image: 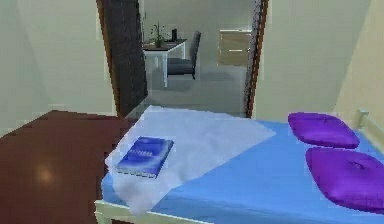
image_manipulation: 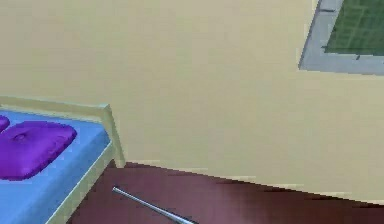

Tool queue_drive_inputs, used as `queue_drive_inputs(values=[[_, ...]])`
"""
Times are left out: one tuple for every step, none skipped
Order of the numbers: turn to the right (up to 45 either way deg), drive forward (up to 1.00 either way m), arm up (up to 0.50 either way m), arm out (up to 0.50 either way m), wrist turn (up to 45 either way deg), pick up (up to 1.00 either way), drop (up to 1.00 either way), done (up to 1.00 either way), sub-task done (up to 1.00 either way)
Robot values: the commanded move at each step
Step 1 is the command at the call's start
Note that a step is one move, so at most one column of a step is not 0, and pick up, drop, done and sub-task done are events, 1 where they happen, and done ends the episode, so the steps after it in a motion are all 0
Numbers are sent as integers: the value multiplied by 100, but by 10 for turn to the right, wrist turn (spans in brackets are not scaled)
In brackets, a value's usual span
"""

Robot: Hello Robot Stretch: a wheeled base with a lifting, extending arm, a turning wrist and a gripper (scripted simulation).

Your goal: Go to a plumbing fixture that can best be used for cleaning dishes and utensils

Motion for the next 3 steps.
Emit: queue_drive_inputs(values=[[-450, 0, 0, 0, 0, 0, 0, 0, 0], [-180, 0, 0, 0, 0, 0, 0, 0, 0], [0, 60, 0, 0, 0, 0, 0, 0, 0]])
